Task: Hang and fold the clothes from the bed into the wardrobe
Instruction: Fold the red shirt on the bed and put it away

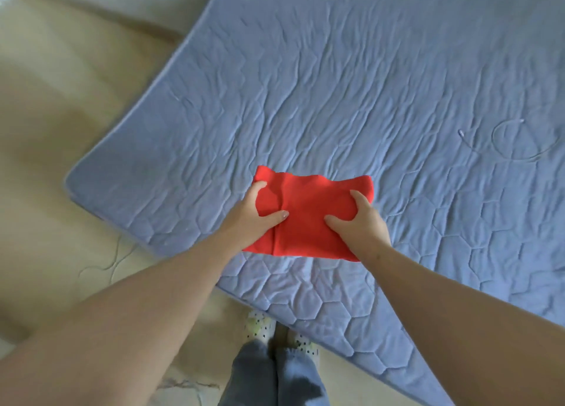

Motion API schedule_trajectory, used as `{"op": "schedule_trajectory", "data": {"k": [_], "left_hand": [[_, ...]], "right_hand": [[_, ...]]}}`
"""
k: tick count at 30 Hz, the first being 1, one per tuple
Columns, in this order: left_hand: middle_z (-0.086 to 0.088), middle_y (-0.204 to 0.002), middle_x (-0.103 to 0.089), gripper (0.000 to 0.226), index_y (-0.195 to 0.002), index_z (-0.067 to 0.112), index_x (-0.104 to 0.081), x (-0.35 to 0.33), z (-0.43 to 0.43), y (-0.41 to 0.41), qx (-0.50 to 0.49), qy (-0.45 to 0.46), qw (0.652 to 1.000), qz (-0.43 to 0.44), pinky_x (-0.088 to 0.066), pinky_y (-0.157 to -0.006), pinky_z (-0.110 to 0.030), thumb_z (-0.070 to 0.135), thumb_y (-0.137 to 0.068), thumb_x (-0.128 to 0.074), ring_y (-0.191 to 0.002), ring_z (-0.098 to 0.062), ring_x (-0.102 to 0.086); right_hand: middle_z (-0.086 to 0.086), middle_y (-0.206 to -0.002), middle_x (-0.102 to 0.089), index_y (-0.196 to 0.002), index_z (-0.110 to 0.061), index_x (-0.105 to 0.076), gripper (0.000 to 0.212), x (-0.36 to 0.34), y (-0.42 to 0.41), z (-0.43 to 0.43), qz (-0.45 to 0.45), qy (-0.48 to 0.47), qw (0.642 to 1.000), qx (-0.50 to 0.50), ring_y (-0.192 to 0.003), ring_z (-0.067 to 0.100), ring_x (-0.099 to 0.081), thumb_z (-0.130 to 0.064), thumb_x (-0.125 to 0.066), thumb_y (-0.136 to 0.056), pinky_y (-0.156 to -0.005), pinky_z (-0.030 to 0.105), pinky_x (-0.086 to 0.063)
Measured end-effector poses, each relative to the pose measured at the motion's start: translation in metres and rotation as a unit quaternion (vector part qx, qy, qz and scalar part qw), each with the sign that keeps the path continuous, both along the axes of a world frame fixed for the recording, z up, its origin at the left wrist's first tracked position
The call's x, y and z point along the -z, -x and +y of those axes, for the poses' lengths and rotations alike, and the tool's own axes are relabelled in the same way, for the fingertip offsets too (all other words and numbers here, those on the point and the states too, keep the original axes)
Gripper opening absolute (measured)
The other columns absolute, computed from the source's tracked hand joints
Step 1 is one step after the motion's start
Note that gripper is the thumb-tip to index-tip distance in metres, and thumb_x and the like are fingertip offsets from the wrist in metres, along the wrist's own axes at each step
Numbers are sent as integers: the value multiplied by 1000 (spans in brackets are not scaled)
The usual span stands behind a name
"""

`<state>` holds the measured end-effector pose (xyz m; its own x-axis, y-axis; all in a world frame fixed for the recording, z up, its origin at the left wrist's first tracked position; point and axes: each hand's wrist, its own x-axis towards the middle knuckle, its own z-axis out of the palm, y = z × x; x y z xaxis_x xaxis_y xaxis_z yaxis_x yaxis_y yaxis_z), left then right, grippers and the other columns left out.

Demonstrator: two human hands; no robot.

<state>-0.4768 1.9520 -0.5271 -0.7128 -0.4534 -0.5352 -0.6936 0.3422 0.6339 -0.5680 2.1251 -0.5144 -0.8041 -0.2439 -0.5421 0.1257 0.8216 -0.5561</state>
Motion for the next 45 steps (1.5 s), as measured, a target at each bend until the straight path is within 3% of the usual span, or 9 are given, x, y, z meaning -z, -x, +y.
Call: {"op": "schedule_trajectory", "data": {"k": [6,12,21,28,34,40,45], "left_hand": [[5,-145,-39,75,-142,34,-27,-139,-70,-21,-114,39,988,92,-30,-102,-29,45,-80,-67,-131,-21,-39],[4,-142,-42,72,-140,29,-34,-249,-147,-76,-206,83,959,173,-32,-105,-29,41,-79,-70,-128,-18,-41],[2,-137,-46,73,-139,30,-34,-364,-293,-207,-320,109,909,244,-37,-94,-26,41,-77,-71,-117,-17,-48],[4,-134,-44,68,-138,31,-35,-404,-382,-318,-402,133,871,249,-36,-86,-27,39,-80,-69,-104,-13,-44],[1,-127,-46,62,-134,34,-40,-412,-454,-384,-470,99,842,245,-46,-96,-41,39,-80,-69,-109,-24,-52],[0,-128,-48,59,-132,33,-43,-420,-537,-413,-519,100,807,264,-46,-97,-45,37,-80,-70,-109,-26,-53],[1,-121,-47,59,-133,31,-42,-441,-636,-409,-522,113,798,281,-50,-88,-41,34,-81,-69,-102,-24,-55]], "right_hand": [[10,-137,-46,-146,-25,-27,78,-135,11,-86,87,73,988,-107,-123,27,-48,-40,-66,-80,-96,32,-38],[6,-139,-46,-147,-26,-25,77,-254,-16,-184,166,115,953,-224,-126,25,-45,-40,-64,-81,-98,34,-37],[7,-140,-47,-146,-22,-26,78,-361,-118,-362,220,210,896,-325,-125,28,-47,-37,-67,-81,-99,33,-37],[3,-138,-50,-146,-24,-28,78,-396,-214,-484,184,283,860,-382,-124,25,-48,-36,-68,-81,-98,31,-38],[0,-136,-51,-144,-28,-32,71,-397,-267,-577,133,301,847,-417,-120,23,-50,-36,-65,-82,-93,30,-41],[2,-135,-50,-140,-29,-37,59,-404,-291,-679,93,358,829,-419,-118,25,-50,-30,-62,-87,-100,37,-43],[2,-136,-49,-140,-29,-38,57,-415,-287,-787,71,392,815,-421,-118,26,-50,-29,-60,-88,-102,39,-41]]}}
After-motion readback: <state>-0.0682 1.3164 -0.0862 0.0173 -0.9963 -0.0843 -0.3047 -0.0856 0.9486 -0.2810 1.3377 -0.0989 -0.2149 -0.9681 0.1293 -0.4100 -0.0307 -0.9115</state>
